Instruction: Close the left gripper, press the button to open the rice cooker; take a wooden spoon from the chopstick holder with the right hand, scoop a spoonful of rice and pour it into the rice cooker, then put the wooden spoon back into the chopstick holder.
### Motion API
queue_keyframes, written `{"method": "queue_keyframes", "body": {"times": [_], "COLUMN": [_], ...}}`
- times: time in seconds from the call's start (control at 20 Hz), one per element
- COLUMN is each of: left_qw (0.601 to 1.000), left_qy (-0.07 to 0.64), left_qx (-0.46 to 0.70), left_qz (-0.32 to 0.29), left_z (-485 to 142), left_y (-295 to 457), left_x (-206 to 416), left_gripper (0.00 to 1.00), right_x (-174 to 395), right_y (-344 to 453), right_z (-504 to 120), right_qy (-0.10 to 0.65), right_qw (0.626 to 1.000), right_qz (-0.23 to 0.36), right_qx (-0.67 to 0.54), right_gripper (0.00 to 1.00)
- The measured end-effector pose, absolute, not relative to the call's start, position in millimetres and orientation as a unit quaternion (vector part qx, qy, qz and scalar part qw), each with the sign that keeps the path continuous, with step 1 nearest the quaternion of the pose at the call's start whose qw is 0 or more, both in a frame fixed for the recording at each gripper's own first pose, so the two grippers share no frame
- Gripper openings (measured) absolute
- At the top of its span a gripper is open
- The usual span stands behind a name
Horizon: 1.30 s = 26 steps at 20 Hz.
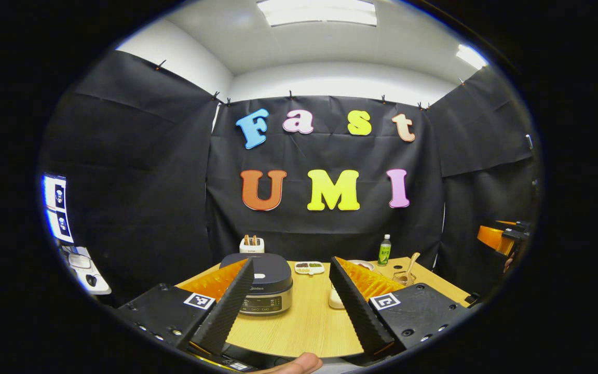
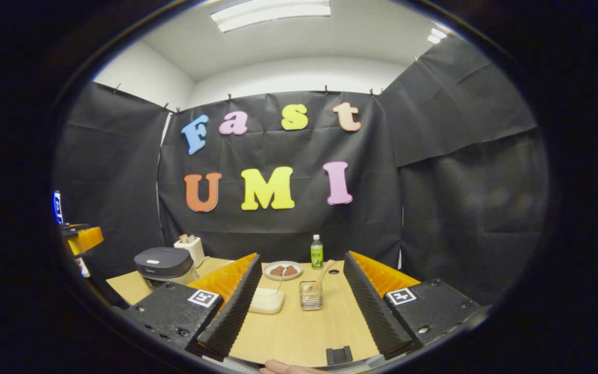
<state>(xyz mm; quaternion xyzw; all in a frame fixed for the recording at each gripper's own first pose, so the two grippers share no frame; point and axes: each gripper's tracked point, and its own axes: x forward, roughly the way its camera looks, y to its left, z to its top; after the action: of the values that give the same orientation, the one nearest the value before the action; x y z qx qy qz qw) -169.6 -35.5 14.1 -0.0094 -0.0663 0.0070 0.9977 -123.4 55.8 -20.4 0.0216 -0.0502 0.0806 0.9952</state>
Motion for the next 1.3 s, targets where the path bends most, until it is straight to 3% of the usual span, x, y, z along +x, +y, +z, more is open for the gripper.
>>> {"method": "queue_keyframes", "body": {"times": [0.6,0.65,0.7,1.3], "left_qw": [0.997,0.997,0.997,0.996], "left_qy": [-0.081,-0.082,-0.083,-0.091], "left_qx": [-0.015,-0.011,-0.007,0.004], "left_qz": [0.005,0.000,-0.002,-0.006], "left_z": [15,14,14,12], "left_y": [-26,-28,-29,-39], "left_x": [-186,-188,-188,-192], "left_gripper": [0.93,0.84,0.93,0.93], "right_x": [-150,-149,-149,-139], "right_y": [75,76,76,91], "right_z": [3,2,1,-19], "right_qy": [-0.071,-0.069,-0.068,-0.050], "right_qw": [0.993,0.993,0.993,0.992], "right_qz": [0.093,0.094,0.095,0.115], "right_qx": [0.015,0.016,0.016,0.010], "right_gripper": [0.98,1.00,1.00,1.00]}}
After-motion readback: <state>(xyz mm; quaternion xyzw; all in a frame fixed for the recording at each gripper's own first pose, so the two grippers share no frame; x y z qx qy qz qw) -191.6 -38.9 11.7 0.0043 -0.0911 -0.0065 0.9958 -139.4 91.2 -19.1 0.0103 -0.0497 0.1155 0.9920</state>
